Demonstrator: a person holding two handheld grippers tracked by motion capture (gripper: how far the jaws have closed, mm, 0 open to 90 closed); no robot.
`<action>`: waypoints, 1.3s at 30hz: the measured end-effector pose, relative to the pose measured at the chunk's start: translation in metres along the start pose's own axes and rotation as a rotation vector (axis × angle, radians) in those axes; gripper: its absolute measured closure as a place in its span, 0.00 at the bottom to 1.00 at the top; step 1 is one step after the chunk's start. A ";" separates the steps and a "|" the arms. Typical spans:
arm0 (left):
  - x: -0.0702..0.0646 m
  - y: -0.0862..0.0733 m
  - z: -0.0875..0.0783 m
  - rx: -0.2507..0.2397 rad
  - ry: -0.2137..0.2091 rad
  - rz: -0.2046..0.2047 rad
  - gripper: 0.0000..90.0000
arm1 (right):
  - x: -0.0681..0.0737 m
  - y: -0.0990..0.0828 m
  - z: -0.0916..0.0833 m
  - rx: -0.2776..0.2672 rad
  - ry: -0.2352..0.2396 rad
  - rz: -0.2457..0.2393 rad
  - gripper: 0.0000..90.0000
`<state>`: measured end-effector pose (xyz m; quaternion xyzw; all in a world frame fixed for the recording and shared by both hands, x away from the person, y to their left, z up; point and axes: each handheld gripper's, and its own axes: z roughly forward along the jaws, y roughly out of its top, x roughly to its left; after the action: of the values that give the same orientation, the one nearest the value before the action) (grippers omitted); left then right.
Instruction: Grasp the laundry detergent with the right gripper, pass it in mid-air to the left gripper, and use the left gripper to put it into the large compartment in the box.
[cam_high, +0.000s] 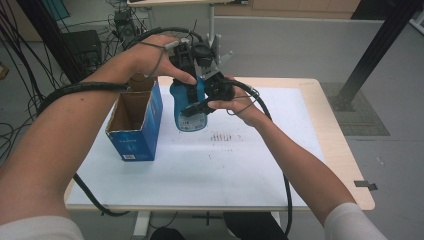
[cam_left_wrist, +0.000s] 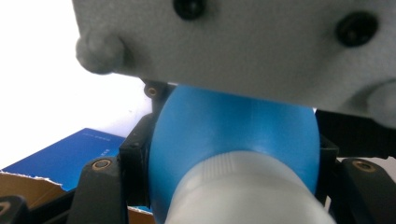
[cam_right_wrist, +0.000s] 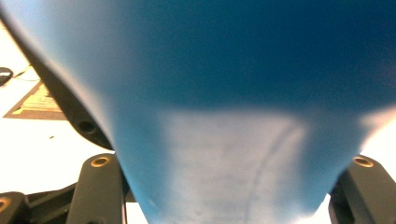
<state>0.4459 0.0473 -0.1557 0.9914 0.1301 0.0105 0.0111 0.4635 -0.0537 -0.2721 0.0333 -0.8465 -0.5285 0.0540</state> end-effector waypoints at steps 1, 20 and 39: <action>0.000 0.000 0.001 -0.001 0.000 0.001 0.42 | 0.000 0.000 -0.001 0.001 -0.005 0.003 0.38; 0.002 -0.008 -0.003 0.002 -0.001 -0.045 0.42 | 0.008 -0.031 -0.018 0.068 -0.075 0.096 0.10; 0.006 -0.012 -0.012 0.011 0.036 -0.142 0.42 | 0.019 -0.041 -0.048 0.154 -0.184 0.224 0.03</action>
<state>0.4483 0.0603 -0.1440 0.9793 0.2005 0.0267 0.0040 0.4505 -0.1165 -0.2866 -0.1056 -0.8844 -0.4535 0.0320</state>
